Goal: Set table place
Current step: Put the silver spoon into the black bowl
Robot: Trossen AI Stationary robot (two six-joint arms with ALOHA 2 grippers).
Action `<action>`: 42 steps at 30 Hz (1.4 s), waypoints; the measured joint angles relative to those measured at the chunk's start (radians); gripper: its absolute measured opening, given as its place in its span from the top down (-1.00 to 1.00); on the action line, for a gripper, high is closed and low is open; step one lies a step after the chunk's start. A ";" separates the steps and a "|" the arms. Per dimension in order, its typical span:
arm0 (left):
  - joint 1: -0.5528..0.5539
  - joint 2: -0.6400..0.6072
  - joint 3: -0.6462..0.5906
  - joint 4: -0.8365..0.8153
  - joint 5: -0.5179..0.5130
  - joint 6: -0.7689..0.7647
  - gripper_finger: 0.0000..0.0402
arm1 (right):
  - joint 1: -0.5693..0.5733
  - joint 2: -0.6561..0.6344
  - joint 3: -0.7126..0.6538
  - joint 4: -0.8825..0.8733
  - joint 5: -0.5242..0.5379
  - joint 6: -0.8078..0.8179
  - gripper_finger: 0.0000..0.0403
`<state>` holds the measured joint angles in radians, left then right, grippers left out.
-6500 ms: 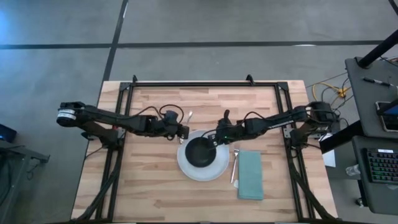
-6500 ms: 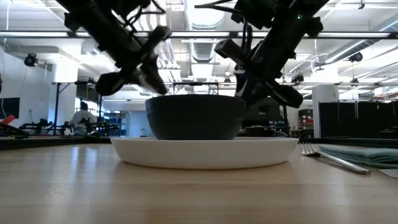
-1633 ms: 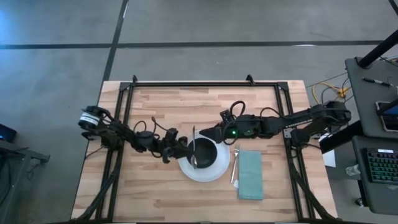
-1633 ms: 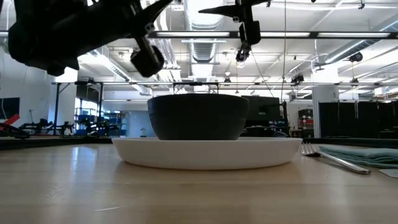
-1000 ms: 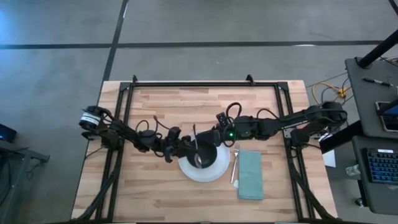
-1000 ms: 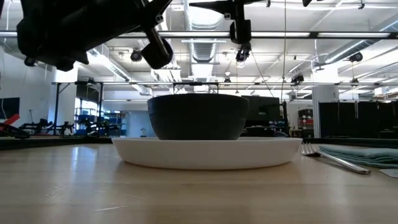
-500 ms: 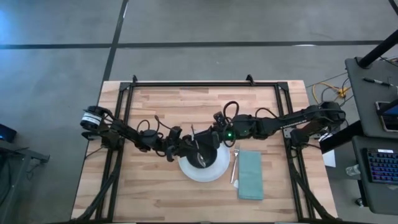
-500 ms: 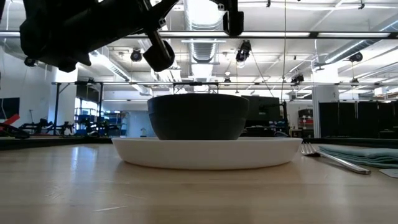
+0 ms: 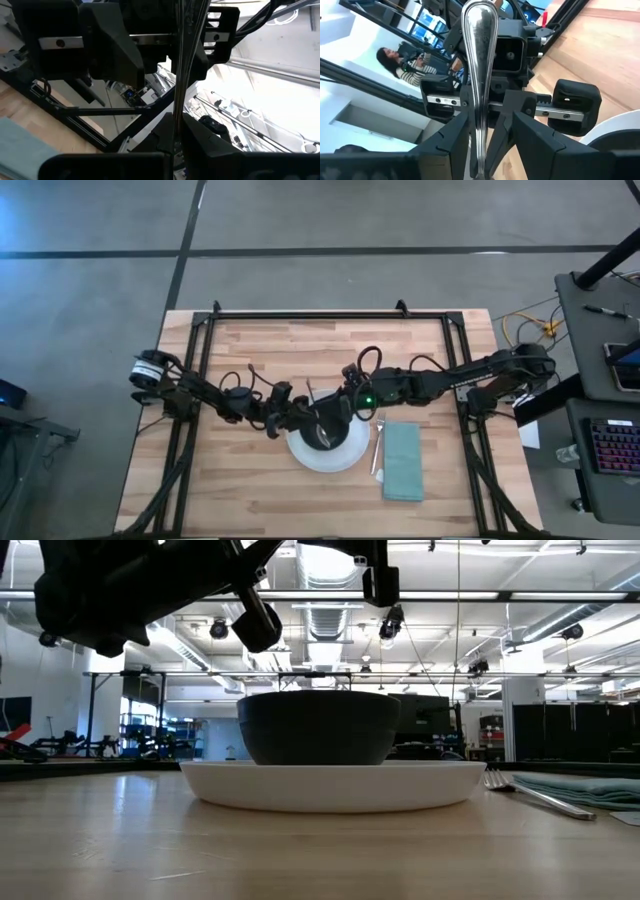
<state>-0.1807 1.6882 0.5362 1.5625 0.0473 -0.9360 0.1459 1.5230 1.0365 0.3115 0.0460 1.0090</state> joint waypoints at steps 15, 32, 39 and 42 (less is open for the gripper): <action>0.030 0.000 0.000 -0.001 0.003 0.000 1.00 | 0.000 0.001 -0.002 0.000 0.003 0.004 0.65; 0.044 0.000 -0.004 -0.049 0.000 -0.001 0.97 | -0.002 0.002 -0.004 -0.046 0.020 -0.025 0.94; 0.043 -0.002 -0.012 -0.098 -0.043 -0.029 0.78 | -0.002 0.003 -0.007 -0.067 0.029 -0.027 0.95; 0.043 -0.005 -0.012 -0.101 -0.050 -0.053 0.65 | -0.002 0.003 -0.007 -0.067 0.029 -0.027 0.95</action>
<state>-0.1375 1.6836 0.5239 1.4616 -0.0025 -0.9890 0.1436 1.5261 1.0295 0.2448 0.0750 0.9825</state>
